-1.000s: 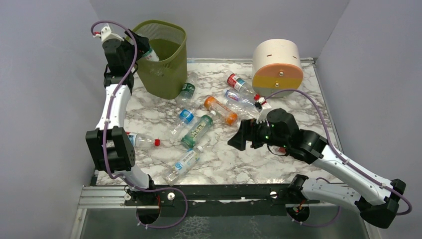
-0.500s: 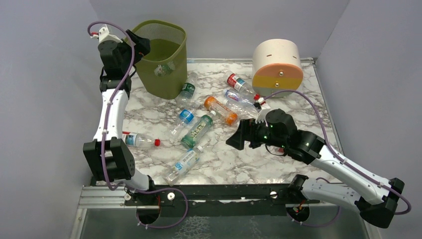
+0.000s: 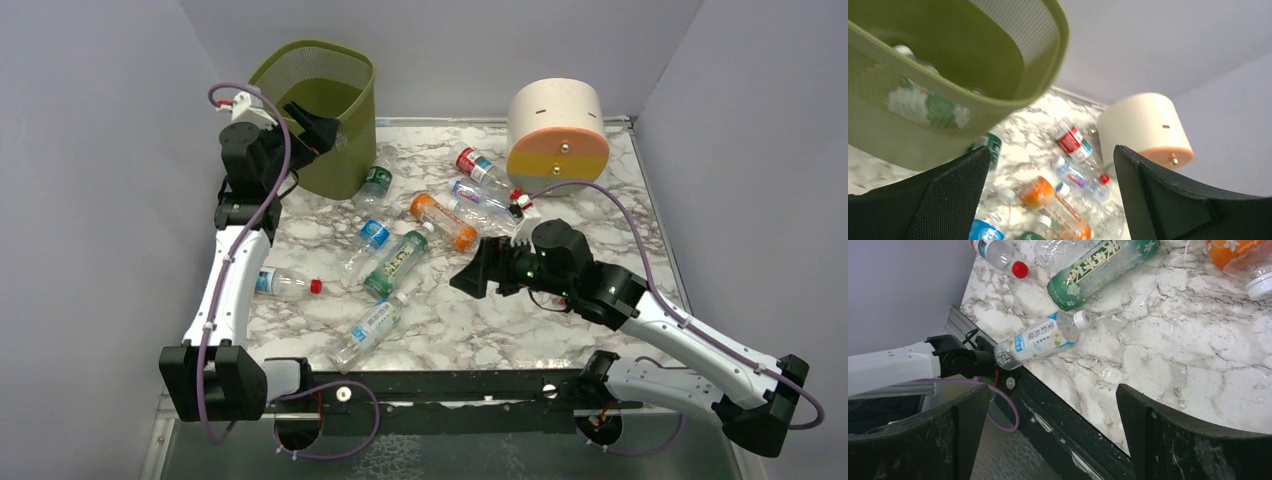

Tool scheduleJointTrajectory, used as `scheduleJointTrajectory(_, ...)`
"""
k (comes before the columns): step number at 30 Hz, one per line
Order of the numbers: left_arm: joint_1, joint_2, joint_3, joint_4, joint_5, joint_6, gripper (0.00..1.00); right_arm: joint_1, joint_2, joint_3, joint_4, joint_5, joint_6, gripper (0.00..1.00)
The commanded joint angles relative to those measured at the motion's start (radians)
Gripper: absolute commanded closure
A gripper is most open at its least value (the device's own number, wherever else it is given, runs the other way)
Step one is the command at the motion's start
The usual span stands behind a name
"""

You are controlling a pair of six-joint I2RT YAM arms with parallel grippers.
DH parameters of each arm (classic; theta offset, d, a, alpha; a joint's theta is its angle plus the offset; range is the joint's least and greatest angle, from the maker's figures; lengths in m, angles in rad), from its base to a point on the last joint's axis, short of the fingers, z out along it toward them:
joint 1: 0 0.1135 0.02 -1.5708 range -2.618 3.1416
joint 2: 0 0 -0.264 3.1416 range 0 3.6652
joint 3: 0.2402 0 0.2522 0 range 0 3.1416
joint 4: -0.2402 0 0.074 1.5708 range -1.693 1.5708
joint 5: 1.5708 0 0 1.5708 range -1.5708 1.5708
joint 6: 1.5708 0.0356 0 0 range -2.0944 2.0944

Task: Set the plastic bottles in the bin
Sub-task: Pick up the plastic bottle at the center of the board.

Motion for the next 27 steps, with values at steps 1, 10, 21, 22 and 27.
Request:
scheduleJointTrajectory(1, -0.095, -0.066, -0.077, -0.021, 0.011, -0.001, 0.01, 0.006, 0.045, 0.048, 0.025, 0.060, -0.021, 0.00)
scheduleJointTrajectory(10, -0.231, -0.160, -0.224, -0.088, -0.010, 0.012, 0.01, 0.006, 0.152, 0.040, 0.038, 0.156, -0.080, 0.00)
scheduleJointTrajectory(21, -0.300, -0.259, -0.245, -0.235, 0.010, 0.043, 0.01, 0.004, 0.472, 0.178, 0.068, 0.339, -0.288, 0.00)
scheduleJointTrajectory(22, -0.305, -0.267, -0.246, -0.246, 0.013, 0.045, 0.01, 0.002, 0.499, 0.187, 0.079, 0.348, -0.305, 0.00)
scheduleJointTrajectory(27, -0.333, -0.307, -0.272, -0.295, 0.028, 0.042, 0.01, -0.027, 0.630, 0.249, 0.106, 0.359, -0.368, 0.06)
